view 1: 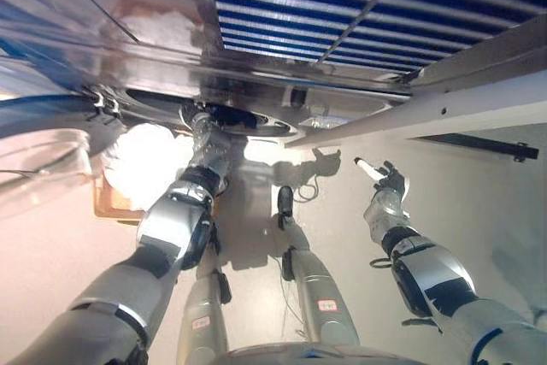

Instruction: Put the clothes in the basket into the washing machine.

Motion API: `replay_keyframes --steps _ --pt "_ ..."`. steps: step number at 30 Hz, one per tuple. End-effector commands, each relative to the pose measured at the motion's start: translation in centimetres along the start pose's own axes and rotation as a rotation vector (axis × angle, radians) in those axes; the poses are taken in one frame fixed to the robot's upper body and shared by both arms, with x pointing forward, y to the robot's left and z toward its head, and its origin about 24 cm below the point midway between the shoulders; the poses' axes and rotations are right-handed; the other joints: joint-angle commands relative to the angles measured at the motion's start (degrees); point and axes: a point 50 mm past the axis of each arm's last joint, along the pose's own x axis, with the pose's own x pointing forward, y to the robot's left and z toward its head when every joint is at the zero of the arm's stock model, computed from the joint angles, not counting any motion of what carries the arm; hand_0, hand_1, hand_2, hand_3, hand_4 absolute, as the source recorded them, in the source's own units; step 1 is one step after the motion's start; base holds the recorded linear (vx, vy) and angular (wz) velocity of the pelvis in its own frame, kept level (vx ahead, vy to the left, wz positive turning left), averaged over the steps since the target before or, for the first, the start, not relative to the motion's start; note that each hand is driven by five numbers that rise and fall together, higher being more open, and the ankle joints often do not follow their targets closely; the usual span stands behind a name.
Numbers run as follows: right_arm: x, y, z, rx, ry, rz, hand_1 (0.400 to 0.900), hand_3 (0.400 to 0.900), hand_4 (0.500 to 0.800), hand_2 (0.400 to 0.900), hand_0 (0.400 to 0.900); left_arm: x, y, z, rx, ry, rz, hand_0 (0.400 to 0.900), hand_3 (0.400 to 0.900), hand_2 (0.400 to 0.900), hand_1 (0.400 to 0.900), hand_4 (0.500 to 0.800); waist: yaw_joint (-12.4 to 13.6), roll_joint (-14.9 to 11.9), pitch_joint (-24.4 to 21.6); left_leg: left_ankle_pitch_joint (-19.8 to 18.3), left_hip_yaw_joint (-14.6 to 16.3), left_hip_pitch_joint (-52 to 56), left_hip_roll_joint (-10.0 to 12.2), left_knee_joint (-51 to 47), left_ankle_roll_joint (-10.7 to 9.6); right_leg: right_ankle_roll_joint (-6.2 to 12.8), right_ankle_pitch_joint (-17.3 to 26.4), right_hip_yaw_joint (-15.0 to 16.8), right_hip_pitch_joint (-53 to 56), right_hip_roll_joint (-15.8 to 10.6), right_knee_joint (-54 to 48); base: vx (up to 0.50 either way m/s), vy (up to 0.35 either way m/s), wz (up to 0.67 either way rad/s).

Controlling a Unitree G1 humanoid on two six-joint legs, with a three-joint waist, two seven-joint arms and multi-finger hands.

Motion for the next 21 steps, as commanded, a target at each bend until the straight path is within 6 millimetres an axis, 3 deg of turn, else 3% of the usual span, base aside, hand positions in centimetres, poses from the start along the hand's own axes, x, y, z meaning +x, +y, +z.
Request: replay_keyframes --steps 1,3,5,6,8,11,12,13,17,21 --pt "0.9 -1.0 4.5 0.049 -0.155 -0.109 0.900 0.900 0.800 0.900 0.900 0.3 -4.6 7.7 0.052 -0.275 -0.073 0.400 0.400 0.400 0.400 0.500 -1.19 -2.55 4.09 -5.84 -2.43 -6.83 -1.92 11.02 0.72 4.27 -2.36 -1.23 -0.18 3.18 5.08 -0.04 0.026 -0.20" --pt "1.0 -2.3 3.2 0.040 -0.147 -0.142 0.900 0.900 0.800 0.900 0.900 0.0 -5.2 9.4 0.115 -0.360 -0.067 0.400 0.400 0.400 0.400 0.500 -2.05 -2.76 3.48 -6.58 -2.17 -9.87 -1.44 12.61 1.02 4.54 -2.12 -1.19 -2.90 2.93 5.70 0.00 0.017 -0.15" --pt "0.6 -4.4 -0.2 0.022 -0.098 -0.169 0.900 0.900 0.800 0.900 0.900 -0.1 -5.5 10.6 0.178 -0.433 -0.084 0.400 0.400 0.400 0.400 0.500 -2.92 -2.90 3.32 -6.94 -2.11 -11.10 -1.13 13.51 1.33 4.64 -2.01 -1.09 -4.05 2.90 6.13 0.02 0.014 -0.06" --pt "0.2 -5.4 -2.5 0.008 -0.048 -0.178 0.900 0.900 0.800 0.900 0.900 0.0 -5.2 10.6 0.155 -0.428 -0.084 0.400 0.400 0.400 0.400 0.500 -3.27 -2.77 3.19 -7.14 -2.10 -11.30 -1.24 13.42 1.46 4.62 -2.09 -0.97 -4.44 2.95 6.18 0.00 0.000 0.00" --pt "-0.5 -6.8 -4.7 0.008 -0.009 -0.186 0.900 0.900 0.800 0.900 0.900 0.2 -4.6 10.4 0.098 -0.408 -0.070 0.400 0.400 0.400 0.400 0.500 -3.67 -2.55 2.71 -7.33 -2.28 -11.21 -1.33 13.36 1.51 4.53 -2.35 -1.16 -4.44 2.77 6.18 0.03 0.029 0.04" --pt "-0.9 -7.3 -5.8 0.012 0.003 -0.160 0.900 0.900 0.800 0.900 0.900 0.7 -3.1 9.3 0.006 -0.342 -0.080 0.408 0.408 0.408 0.408 0.505 -3.92 -1.87 1.43 -7.88 -2.65 -10.31 -1.81 12.60 1.49 4.32 -2.86 -1.01 -4.21 2.83 6.00 0.04 0.030 0.05" --pt "-0.8 -7.2 -5.7 0.002 -0.005 -0.144 0.900 0.900 0.800 0.900 0.900 0.8 -2.5 9.1 -0.011 -0.333 -0.080 0.739 0.739 0.739 0.739 0.704 -3.81 -1.44 0.75 -7.99 -2.67 -9.93 -2.04 12.17 1.48 4.27 -2.87 -0.98 -4.01 2.79 5.81 0.05 0.039 0.04" --pt "-0.8 -7.2 -5.7 0.000 -0.005 -0.144 0.900 0.900 0.800 0.900 0.900 0.9 -2.4 9.0 -0.012 -0.331 -0.079 0.900 0.900 0.900 0.900 0.800 -3.86 -1.39 0.62 -7.95 -2.67 -9.88 -2.06 12.04 1.49 4.28 -2.86 -0.98 -3.99 2.78 5.76 0.03 0.036 0.05" --pt "-0.7 -7.1 -5.3 -0.031 -0.021 -0.109 0.900 0.900 0.800 0.900 0.900 0.7 -2.5 8.4 0.024 -0.327 -0.107 0.900 0.900 0.900 0.900 0.800 -3.62 -0.59 -1.38 -7.67 -2.73 -8.46 -2.56 10.27 1.34 4.29 -2.50 -1.12 -2.83 2.63 4.62 0.01 0.014 0.02" --pt "-0.9 -8.4 -6.3 -0.051 -0.010 -0.113 0.900 0.900 0.800 0.900 0.900 1.1 -1.5 8.7 0.122 -0.350 -0.085 0.900 0.900 0.900 0.900 0.800 -3.65 -0.57 -1.91 -7.25 -2.65 -7.05 -2.56 9.38 1.26 4.30 -2.23 -1.45 -1.43 2.68 3.95 0.00 0.000 0.00"
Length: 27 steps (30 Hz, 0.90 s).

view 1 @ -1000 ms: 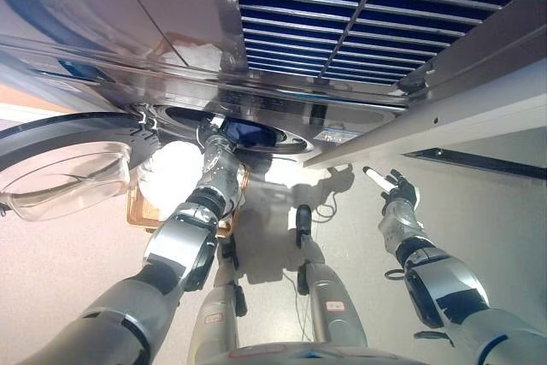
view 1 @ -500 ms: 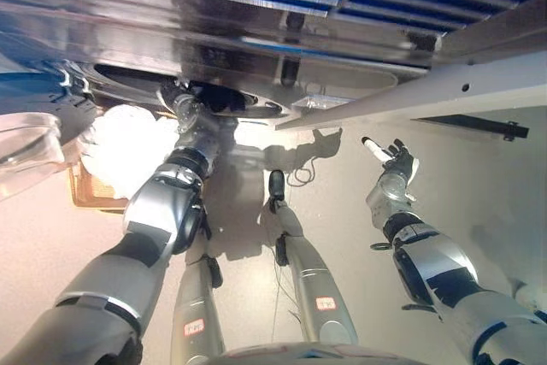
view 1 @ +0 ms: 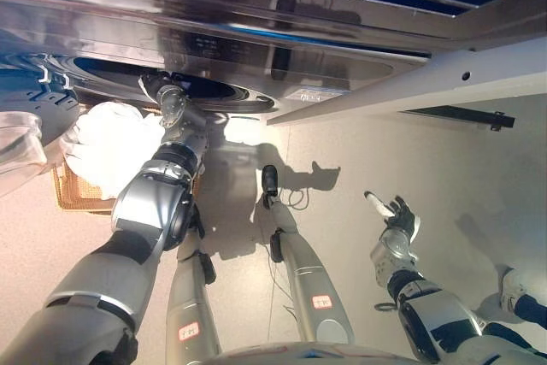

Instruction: Put the clothes in the basket into the washing machine.

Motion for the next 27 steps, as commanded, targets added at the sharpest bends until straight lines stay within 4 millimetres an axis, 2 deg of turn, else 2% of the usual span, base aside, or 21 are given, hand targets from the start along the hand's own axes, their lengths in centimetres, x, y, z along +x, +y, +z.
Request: replay_keyframes --steps 1,5,8,9,11,12,13,14,15,16,17,19,20,21,23,24,25,26,27 --pt "0.9 -3.0 1.1 -0.036 -0.062 -0.092 0.900 0.900 0.800 0.900 0.900 0.5 -1.3 3.8 0.071 -0.180 -0.087 0.900 0.900 0.900 0.900 0.800 -0.28 1.09 -1.95 -3.11 -2.44 2.33 -3.05 -0.81 1.09 4.39 -2.27 -3.14 5.05 2.76 0.99 0.00 -0.007 0.03" --pt "1.0 -3.0 1.5 -0.037 -0.076 -0.084 0.900 0.900 0.800 0.900 0.900 0.9 -0.6 4.3 0.139 -0.200 -0.071 0.900 0.900 0.900 0.900 0.800 0.03 1.00 -2.10 -2.62 -2.42 3.51 -3.12 -1.83 1.07 4.51 -2.00 -3.33 6.17 2.80 0.15 0.00 -0.002 0.01" --pt "1.0 -2.9 1.6 -0.057 -0.083 -0.073 0.900 0.900 0.800 0.900 0.900 1.2 0.0 4.4 0.403 -0.238 -0.051 0.900 0.900 0.900 0.900 0.800 0.25 0.82 -1.77 -2.15 -2.35 4.07 -3.00 -2.05 1.17 4.51 -1.72 -3.34 6.85 2.89 -0.06 0.00 0.000 0.00" --pt "1.0 -2.8 1.6 -0.056 -0.084 -0.073 0.900 0.900 0.800 0.900 0.900 1.2 0.0 4.4 0.405 -0.240 -0.051 0.900 0.900 0.900 0.900 0.800 0.26 0.76 -1.70 -2.15 -2.34 4.11 -3.01 -2.07 1.17 4.51 -1.72 -3.33 6.89 2.89 -0.07 0.00 0.000 0.00" --pt "1.0 -3.0 1.5 -0.073 -0.090 -0.074 0.900 0.900 0.800 0.900 0.900 1.5 0.7 4.0 0.761 -0.279 -0.029 0.900 0.900 0.900 0.900 0.800 0.26 0.84 -1.57 -1.85 -2.37 4.34 -2.91 -1.96 1.28 4.44 -1.78 -3.37 7.16 2.81 0.12 -0.03 0.001 0.04" --pt "1.1 -3.1 1.9 -0.105 -0.110 -0.079 0.900 0.900 0.800 0.900 0.900 1.8 1.6 3.9 1.264 -0.369 -0.025 0.900 0.900 0.900 0.900 0.800 0.23 0.78 -1.59 -1.49 -2.45 4.41 -2.84 -1.87 1.36 4.44 -1.59 -3.48 7.34 2.74 0.16 -0.03 0.000 0.04" --pt "1.3 -3.0 2.4 -0.103 -0.127 -0.077 0.900 0.900 0.800 0.900 0.900 1.7 1.5 3.9 1.270 -0.366 -0.022 0.900 0.900 0.900 0.900 0.800 0.36 0.90 -1.55 -1.51 -2.58 4.54 -2.79 -1.77 1.38 4.47 -1.62 -3.54 7.49 2.71 0.21 -0.02 0.005 0.05" --pt "1.7 -2.9 3.6 -0.100 -0.147 -0.085 0.900 0.900 0.800 0.900 0.900 1.7 1.4 3.6 1.528 -0.438 -0.048 0.900 0.900 0.900 0.900 0.800 0.63 0.99 -1.52 -1.32 -2.70 4.73 -2.72 -1.86 1.37 4.55 -1.58 -3.68 7.65 2.66 0.22 -0.01 0.008 0.07" --pt "2.0 -2.5 4.8 -0.100 -0.174 -0.074 0.900 0.900 0.800 0.900 0.900 1.8 1.8 3.8 1.646 -0.465 -0.044 0.900 0.900 0.900 0.900 0.800 1.13 1.19 -1.49 -1.21 -2.75 5.12 -2.62 -2.04 1.31 4.62 -1.59 -3.81 7.91 2.63 0.24 0.00 0.004 0.10" --pt "2.2 -2.1 5.7 -0.091 -0.184 -0.065 0.900 0.900 0.800 0.900 0.900 1.6 1.4 3.3 1.715 -0.479 -0.092 0.900 0.900 0.900 0.900 0.800 1.48 1.31 -1.47 -1.08 -2.92 5.51 -2.55 -2.18 1.29 4.66 -1.62 -3.96 8.34 2.57 0.26 0.01 -0.003 0.10" --pt "2.5 -1.4 7.0 -0.081 -0.195 -0.049 0.900 0.900 0.800 0.900 0.900 1.6 1.8 2.4 1.802 -0.449 -0.127 0.900 0.900 0.900 0.900 0.800 2.00 1.35 -1.48 -0.87 -3.00 6.38 -2.38 -2.74 1.23 4.66 -1.70 -4.07 8.87 2.61 0.29 0.01 -0.009 0.11" --pt "2.7 -0.4 8.2 -0.084 -0.200 -0.026 0.900 0.900 0.800 0.900 0.900 1.5 2.0 1.8 1.824 -0.426 -0.162 0.900 0.900 0.900 0.900 0.800 2.75 1.38 -1.44 -0.52 -3.21 7.62 -2.41 -3.37 1.11 4.62 -1.91 -4.36 9.94 2.56 0.26 0.01 -0.006 0.13" --pt "3.0 -0.6 8.8 -0.097 -0.197 -0.014 0.900 0.900 0.800 0.900 0.900 1.5 3.7 0.8 1.883 -0.376 -0.188 0.900 0.900 0.900 0.900 0.800 3.57 1.52 -1.44 0.03 -3.48 9.68 -2.30 -4.62 0.90 4.59 -2.20 -4.74 11.51 2.58 0.22 0.02 -0.001 0.11" --pt "3.0 -0.6 8.8 -0.098 -0.197 -0.014 0.900 0.900 0.800 0.900 0.900 1.5 3.7 0.8 1.883 -0.375 -0.188 0.900 0.900 0.900 0.900 0.800 3.58 1.49 -1.32 0.08 -3.46 9.91 -2.31 -4.77 0.89 4.59 -2.20 -4.73 11.68 2.58 0.19 0.04 -0.016 0.18" --pt "3.0 -0.6 8.4 -0.123 -0.172 0.007 0.900 0.900 0.800 0.900 0.900 1.2 5.7 -0.6 1.872 -0.304 -0.215 0.900 0.900 0.900 0.900 0.800 4.99 1.57 -1.34 0.93 -3.91 14.20 -2.25 -7.38 0.57 4.57 -2.77 -5.50 15.37 2.46 -0.20 0.05 -0.027 0.20" --pt "2.9 -0.9 7.6 -0.129 -0.151 0.009 0.900 0.900 0.800 0.900 0.900 1.0 7.4 -1.6 1.840 -0.238 -0.208 0.900 0.900 0.900 0.900 0.800 5.63 1.75 -1.40 1.38 -4.12 16.20 -2.32 -8.53 0.41 4.63 -3.01 -6.00 17.10 2.38 -0.44 0.04 -0.013 0.14" --pt "2.9 -0.9 7.6 -0.130 -0.151 0.009 0.900 0.900 0.800 0.900 0.900 1.0 7.4 -1.6 1.840 -0.237 -0.208 0.900 0.900 0.900 0.900 0.800 5.62 1.75 -1.29 1.44 -4.12 16.47 -2.32 -8.71 0.40 4.63 -3.00 -6.02 17.32 2.39 -0.50 0.08 -0.002 0.20" --pt "2.8 -1.6 6.1 -0.145 -0.112 0.014 0.900 0.900 0.800 0.900 0.900 0.4 9.7 -3.2 1.805 -0.144 -0.232 0.900 0.900 0.900 0.900 0.800 6.61 2.22 -1.45 1.99 -4.39 20.28 -2.53 -10.81 0.15 4.67 -3.46 -6.53 20.65 2.33 -0.99 0.05 0.004 0.12" --pt "2.8 -1.6 6.1 -0.145 -0.112 0.014 0.900 0.900 0.800 0.900 0.900 0.4 9.7 -3.2 1.805 -0.144 -0.232 0.900 0.900 0.900 0.900 0.800 6.63 2.19 -1.28 2.06 -4.37 20.62 -2.53 -11.01 0.14 4.68 -3.45 -6.52 20.93 2.35 -1.06 0.12 0.015 0.27"
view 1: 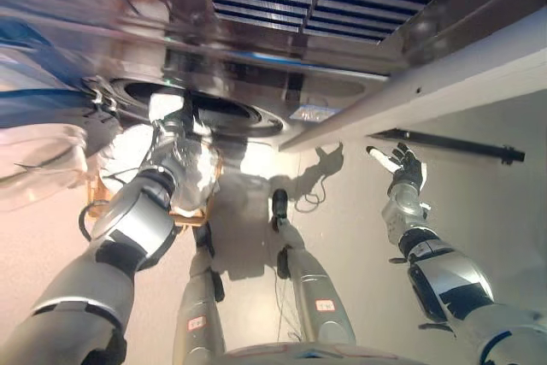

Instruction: Put the clothes in the basket into the washing machine.

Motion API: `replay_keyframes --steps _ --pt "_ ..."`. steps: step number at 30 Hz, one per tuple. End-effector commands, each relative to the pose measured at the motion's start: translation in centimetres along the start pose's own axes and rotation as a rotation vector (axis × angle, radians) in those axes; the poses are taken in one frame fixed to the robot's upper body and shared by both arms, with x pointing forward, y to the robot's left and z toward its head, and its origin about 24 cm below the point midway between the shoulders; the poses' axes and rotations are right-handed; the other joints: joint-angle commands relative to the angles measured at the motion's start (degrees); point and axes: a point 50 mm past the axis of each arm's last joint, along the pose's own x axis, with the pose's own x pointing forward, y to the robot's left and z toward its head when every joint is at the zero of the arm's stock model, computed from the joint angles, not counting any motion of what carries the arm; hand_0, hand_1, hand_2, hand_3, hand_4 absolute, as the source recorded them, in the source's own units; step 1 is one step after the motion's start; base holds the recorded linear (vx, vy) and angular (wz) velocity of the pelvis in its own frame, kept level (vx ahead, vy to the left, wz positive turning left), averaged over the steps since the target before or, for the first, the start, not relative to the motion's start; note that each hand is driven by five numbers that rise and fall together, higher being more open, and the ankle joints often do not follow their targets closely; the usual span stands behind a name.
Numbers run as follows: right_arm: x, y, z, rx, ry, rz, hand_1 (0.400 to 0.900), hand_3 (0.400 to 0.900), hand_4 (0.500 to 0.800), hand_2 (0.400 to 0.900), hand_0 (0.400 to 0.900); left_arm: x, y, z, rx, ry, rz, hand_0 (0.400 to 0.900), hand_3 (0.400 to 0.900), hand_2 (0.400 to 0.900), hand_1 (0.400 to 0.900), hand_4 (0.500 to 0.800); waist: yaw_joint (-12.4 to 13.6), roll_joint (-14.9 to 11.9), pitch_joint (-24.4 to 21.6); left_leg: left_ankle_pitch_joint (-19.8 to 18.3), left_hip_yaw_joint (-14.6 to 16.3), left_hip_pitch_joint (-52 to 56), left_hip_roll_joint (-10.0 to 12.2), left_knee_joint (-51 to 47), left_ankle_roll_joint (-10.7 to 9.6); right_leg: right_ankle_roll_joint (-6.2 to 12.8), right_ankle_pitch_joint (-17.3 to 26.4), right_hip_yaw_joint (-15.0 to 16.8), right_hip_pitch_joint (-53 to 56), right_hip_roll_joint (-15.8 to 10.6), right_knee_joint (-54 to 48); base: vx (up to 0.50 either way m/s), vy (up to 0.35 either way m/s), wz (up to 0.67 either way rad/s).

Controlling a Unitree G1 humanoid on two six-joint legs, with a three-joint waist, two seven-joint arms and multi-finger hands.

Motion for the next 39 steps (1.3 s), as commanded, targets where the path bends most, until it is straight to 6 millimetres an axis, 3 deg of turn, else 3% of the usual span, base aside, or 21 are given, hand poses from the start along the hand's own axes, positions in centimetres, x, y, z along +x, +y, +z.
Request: replay_keyframes --steps 1,4,9,13,19,24,27,39 --pt "-0.4 -4.2 -2.7 -0.080 0.070 -0.086 0.900 0.900 0.800 0.900 0.900 -0.8 -0.5 -3.4 -0.139 0.101 -0.009 0.900 0.900 0.900 0.900 0.800 1.01 2.10 -1.67 -1.51 -2.31 4.81 -2.95 -1.14 1.23 5.47 -1.80 -2.78 9.38 1.50 -0.49 0.09 0.019 0.22" --pt "-2.1 -5.8 -6.6 -0.100 0.171 -0.067 0.900 0.900 0.800 0.900 0.900 -4.6 -6.1 -6.7 -0.234 0.175 -0.176 0.900 0.900 0.900 0.900 0.800 2.23 3.18 -2.58 -0.76 -2.74 10.19 -3.28 -3.62 0.98 5.49 -2.69 -3.73 14.71 1.19 -1.23 0.08 0.031 0.24" --pt "-4.0 -8.1 -9.9 -0.116 0.269 -0.041 0.900 0.900 0.800 0.900 0.900 -11.2 -12.4 -10.2 -0.380 0.309 -0.395 0.900 0.900 0.900 0.900 0.800 3.68 4.58 -4.88 -0.49 -2.85 15.13 -3.60 -4.43 0.92 5.61 -3.83 -4.70 20.66 0.63 -2.67 0.02 0.024 0.13" --pt "-6.1 -10.4 -12.7 -0.143 0.369 -0.028 0.900 0.900 0.800 0.900 0.900 -15.7 -15.1 -12.5 -0.572 0.460 -0.473 0.900 0.900 0.900 0.900 0.800 4.82 5.41 -7.00 -0.72 -3.11 18.63 -3.65 -4.78 0.98 5.74 -4.43 -5.09 24.95 0.57 -3.86 0.00 0.006 0.16" --pt "-10.8 -12.2 -17.8 -0.342 0.583 0.120 0.900 0.900 0.800 0.900 0.900 -23.8 -18.5 -15.6 -0.768 0.738 -0.620 0.900 0.900 0.900 0.900 0.800 6.94 5.51 -9.95 -1.48 -4.68 23.38 -4.20 -4.78 1.41 5.50 -6.32 -7.06 31.51 0.23 -3.47 0.05 -0.011 0.26" --pt "-14.1 -12.8 -20.7 -0.479 0.732 0.208 0.900 0.900 0.800 0.900 0.900 -28.5 -19.8 -16.8 -0.687 0.871 -0.750 0.900 0.900 0.900 0.900 0.800 7.89 5.42 -12.26 -2.35 -6.43 25.51 -4.81 -4.78 1.74 5.50 -7.62 -8.99 34.49 -0.38 -2.62 0.04 0.018 0.29" --pt "-15.4 -12.2 -21.8 -0.570 0.782 0.297 0.900 0.900 0.800 0.900 0.900 -29.0 -20.1 -16.8 -0.623 0.843 -0.825 0.900 0.900 0.900 0.900 0.800 8.37 5.21 -13.09 -2.92 -7.19 26.40 -5.08 -4.78 2.08 5.48 -7.97 -9.52 35.69 -0.75 -2.32 0.02 0.030 0.20" --pt "-15.3 -11.0 -21.8 -0.632 0.756 0.377 0.900 0.900 0.800 0.900 0.900 -27.6 -20.0 -16.0 -0.639 0.783 -0.791 0.900 0.900 0.900 0.900 0.800 8.96 4.47 -13.62 -3.86 -7.81 27.94 -5.68 -4.78 3.11 5.64 -8.25 -9.61 37.42 -1.42 -1.82 0.00 0.020 0.05"
